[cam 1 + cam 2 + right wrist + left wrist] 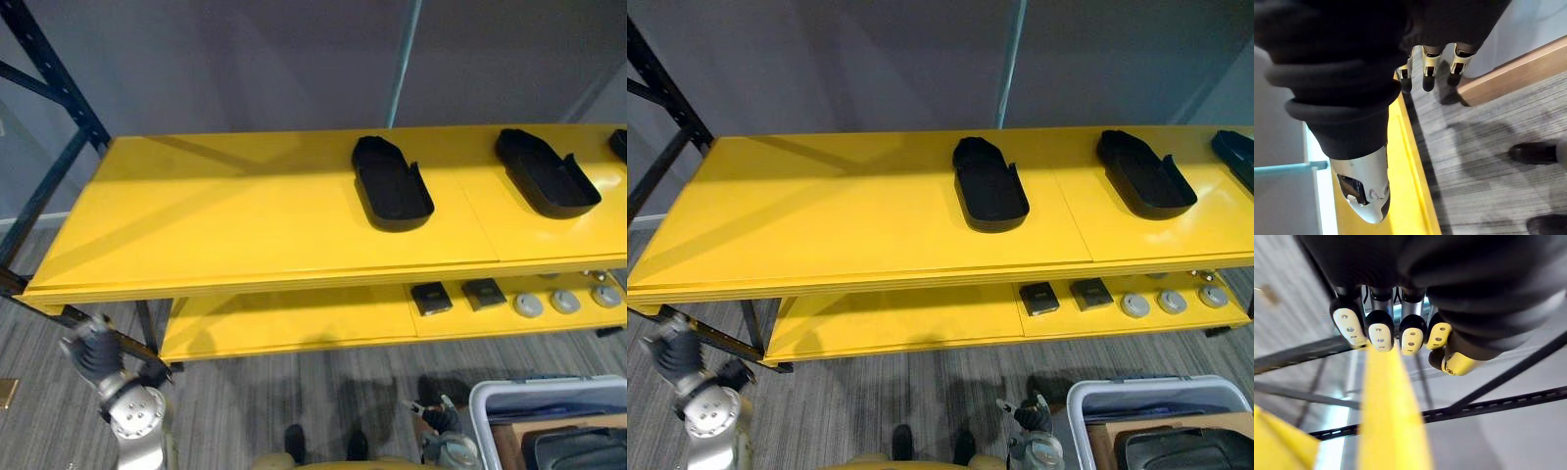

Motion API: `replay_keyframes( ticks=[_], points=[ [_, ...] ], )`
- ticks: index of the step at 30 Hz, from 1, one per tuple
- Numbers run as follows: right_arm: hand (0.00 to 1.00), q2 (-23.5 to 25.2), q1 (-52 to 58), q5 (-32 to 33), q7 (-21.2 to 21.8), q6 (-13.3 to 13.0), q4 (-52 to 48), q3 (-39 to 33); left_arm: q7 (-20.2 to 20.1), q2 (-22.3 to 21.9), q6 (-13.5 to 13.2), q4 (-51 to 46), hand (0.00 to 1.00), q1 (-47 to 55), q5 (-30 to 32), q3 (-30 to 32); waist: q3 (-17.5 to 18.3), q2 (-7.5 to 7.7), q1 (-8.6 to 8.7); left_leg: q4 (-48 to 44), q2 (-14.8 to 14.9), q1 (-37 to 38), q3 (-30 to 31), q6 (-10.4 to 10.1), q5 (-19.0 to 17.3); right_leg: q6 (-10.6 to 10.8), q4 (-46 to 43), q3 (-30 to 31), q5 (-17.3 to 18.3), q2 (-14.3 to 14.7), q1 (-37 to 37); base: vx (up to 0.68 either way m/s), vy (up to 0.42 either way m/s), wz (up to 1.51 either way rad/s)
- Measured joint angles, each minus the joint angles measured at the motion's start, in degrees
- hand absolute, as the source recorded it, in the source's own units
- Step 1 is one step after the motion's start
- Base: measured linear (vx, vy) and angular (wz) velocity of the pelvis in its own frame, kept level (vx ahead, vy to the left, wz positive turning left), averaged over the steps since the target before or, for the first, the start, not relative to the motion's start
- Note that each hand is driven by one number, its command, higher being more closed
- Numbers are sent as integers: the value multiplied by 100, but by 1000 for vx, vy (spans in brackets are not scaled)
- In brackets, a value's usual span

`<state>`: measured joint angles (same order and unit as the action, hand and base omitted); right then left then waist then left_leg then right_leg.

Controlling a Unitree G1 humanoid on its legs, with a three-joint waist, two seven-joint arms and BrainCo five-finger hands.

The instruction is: Walk over and take plastic housings, then place them on the shelf

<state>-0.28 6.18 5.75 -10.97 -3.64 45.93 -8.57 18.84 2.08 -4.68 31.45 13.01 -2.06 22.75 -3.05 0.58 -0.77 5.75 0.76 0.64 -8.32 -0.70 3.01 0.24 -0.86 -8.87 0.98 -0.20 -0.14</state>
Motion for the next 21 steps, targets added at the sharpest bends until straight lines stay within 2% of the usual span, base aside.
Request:
replay_keyframes(
  ticks=[2, 7, 9, 10, 16, 21],
  points=[
    [0, -7, 24, -67, -1, 13, 190, -125, -177, -60, 98, 883, 0, -76, 35, -57, 59, -17, 9, 3, 6, 14, -68, -18, -24, 2, 14, 83, 20, 16, -14, 33, 9, -17],
    [0, -85, 12, -138, -7, 28, 639, -501, -433, -111, 171, 1618, 0, -176, 278, -265, 66, -54, 59, 2, 19, 81, -175, -52, -40, -6, 86, 224, 14, 45, -14, 58, -2, -14],
    [0, -148, -11, -144, -8, 46, 778, -517, -491, -84, 176, 1787, 0, -201, 301, -332, 68, -105, 67, -14, 24, 111, -240, -58, -46, -28, 93, 305, -1, 54, -12, 62, 1, -23],
    [0, -171, -20, -167, -10, 48, 808, -523, -496, -52, 175, 1856, 0, -218, 344, -416, 75, -127, 130, -28, 29, 130, -282, -84, -72, -32, 96, 361, -4, 66, -12, 57, 2, -22],
    [0, -256, -146, -186, -13, 57, 950, -787, -514, 145, 185, 2007, 0, -357, 506, -698, 47, -167, 180, -54, 74, 219, -470, -127, -207, -34, 96, 620, -1, 137, -18, 46, -7, -24],
    [0, -274, -228, -184, -23, 57, 951, -901, -555, 140, 192, 2115, 0, -538, 513, -795, -75, -207, 298, -667, 131, 72, -589, -98, -573, -50, 14, 796, 60, 140, -25, 46, -1, -18]
  ],
)
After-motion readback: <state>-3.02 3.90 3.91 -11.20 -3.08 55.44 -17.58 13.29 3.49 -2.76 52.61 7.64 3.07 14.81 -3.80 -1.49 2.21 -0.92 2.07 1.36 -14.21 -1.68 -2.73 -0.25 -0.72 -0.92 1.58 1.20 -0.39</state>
